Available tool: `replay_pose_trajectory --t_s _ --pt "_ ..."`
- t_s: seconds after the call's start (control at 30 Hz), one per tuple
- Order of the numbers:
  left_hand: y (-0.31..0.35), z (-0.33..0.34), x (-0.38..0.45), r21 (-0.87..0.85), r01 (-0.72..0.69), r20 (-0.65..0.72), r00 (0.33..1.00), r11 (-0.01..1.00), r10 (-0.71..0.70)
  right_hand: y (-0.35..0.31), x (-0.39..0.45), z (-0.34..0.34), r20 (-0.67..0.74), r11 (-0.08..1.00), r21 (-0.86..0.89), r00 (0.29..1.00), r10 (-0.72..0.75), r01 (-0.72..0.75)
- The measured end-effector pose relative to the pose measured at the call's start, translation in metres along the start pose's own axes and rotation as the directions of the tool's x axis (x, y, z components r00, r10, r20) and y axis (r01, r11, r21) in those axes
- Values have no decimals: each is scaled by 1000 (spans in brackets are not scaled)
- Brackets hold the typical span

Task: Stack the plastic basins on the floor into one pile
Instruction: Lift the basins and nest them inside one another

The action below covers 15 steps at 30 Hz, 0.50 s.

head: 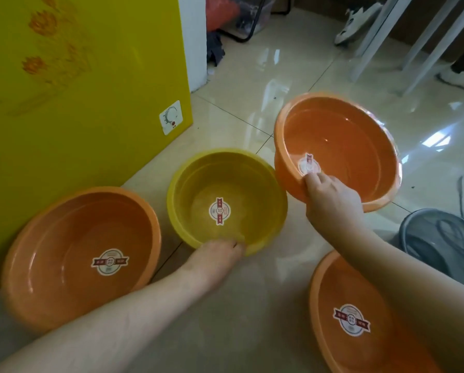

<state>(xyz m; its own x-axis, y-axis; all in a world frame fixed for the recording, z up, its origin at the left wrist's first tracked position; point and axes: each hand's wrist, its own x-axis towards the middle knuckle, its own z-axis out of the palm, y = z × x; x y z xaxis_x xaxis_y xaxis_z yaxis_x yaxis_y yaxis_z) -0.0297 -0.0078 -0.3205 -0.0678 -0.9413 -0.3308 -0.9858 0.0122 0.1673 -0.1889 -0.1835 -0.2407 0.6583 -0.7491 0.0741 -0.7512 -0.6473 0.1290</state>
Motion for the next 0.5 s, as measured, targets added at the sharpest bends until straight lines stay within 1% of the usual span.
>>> replay_pose_trajectory --t_s 0.07,0.13,0.17,0.2,0.23,0.27,0.3,0.33,0.37,0.4,0.43,0.47,0.5 --pt "1 11 -11 2 -63 -70 996 998 63 -29 -7 -16 -22 989 41 990 -139 140" --pt "-5 15 -33 38 -45 -210 976 998 52 -58 -19 -24 -12 957 70 959 -283 283" --pt "-12 17 -48 27 -6 -290 957 1000 14 -72 -26 -23 -10 935 81 939 -345 344" --pt "-20 17 -65 -7 62 -351 934 998 -60 -83 -32 -22 -13 912 98 917 -399 399" --pt "-28 19 -85 -55 169 -371 912 984 -178 -93 -38 -19 -13 887 116 894 -448 447" --pt "-37 22 -105 -107 299 -351 881 948 -318 -102 -43 -15 -5 863 117 870 -494 491" --pt "-47 26 -125 -159 435 -270 844 886 -463 -111 -47 -10 25 843 108 846 -532 527" --pt "-57 32 -143 -201 546 -140 806 813 -575 -118 -50 -4 69 827 98 825 -561 554" --pt "-64 38 -158 -223 622 -23 766 751 -642 -123 -54 1 100 814 95 808 -581 574" --pt "-71 43 -168 -233 667 55 736 708 -675 -127 -57 5 124 806 97 796 -592 584" --pt "-76 48 -176 -234 690 96 717 685 -690 -130 -59 9 144 803 106 791 -595 586" --pt "-79 51 -181 -225 684 105 726 694 -680 -131 -59 12 155 804 112 789 -594 584" --pt "-79 50 -184 -202 657 96 751 726 -653 -131 -57 16 155 809 107 794 -588 578"
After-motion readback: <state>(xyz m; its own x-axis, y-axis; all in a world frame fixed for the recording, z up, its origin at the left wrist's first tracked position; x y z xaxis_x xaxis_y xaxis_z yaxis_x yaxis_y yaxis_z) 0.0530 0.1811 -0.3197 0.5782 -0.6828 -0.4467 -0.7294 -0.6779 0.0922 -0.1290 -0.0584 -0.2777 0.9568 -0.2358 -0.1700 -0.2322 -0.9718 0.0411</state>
